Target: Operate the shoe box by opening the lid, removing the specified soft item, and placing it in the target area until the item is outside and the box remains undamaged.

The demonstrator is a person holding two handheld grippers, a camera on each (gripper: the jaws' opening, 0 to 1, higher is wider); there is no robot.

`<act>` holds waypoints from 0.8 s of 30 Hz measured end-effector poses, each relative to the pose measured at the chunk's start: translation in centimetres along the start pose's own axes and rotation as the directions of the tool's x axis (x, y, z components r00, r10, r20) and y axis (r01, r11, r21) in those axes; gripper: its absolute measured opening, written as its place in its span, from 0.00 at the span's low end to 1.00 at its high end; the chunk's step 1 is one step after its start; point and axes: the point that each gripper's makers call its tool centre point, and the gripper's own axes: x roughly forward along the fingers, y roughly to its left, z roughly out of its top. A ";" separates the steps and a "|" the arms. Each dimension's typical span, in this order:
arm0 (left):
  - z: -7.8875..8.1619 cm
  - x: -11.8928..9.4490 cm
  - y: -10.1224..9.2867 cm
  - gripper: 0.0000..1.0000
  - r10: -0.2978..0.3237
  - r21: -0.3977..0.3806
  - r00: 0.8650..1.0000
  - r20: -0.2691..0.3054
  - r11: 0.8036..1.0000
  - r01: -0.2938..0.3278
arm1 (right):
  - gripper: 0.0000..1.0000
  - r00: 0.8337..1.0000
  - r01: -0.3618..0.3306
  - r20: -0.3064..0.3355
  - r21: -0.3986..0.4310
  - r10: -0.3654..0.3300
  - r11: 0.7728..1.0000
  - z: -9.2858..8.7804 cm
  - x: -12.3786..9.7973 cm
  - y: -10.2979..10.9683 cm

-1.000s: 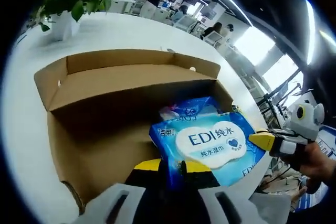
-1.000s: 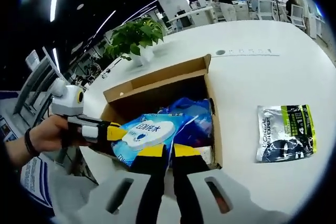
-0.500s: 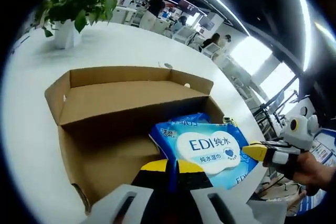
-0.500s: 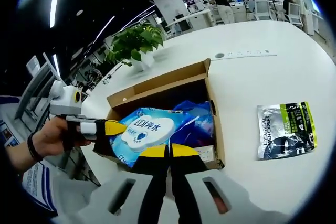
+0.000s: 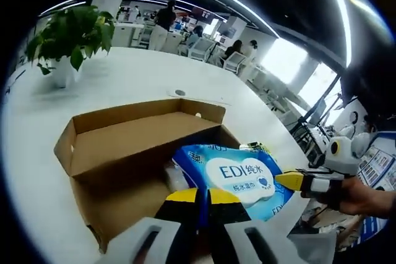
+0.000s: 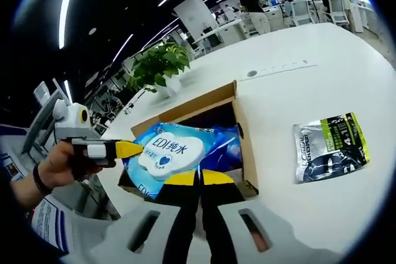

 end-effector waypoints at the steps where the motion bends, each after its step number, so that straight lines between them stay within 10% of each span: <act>1: 0.1 0.2 -0.4 0.03 -0.007 0.002 1.000 0.000 1.000 0.007 | 0.00 1.000 0.004 0.007 0.003 -0.004 1.000 0.1 -0.4 -0.2; 24: 1.4 5.6 -8.8 0.03 -0.138 0.124 0.988 -0.066 0.981 0.146 | 0.00 0.983 0.105 0.137 0.108 -0.119 0.989 1.4 -7.5 -6.3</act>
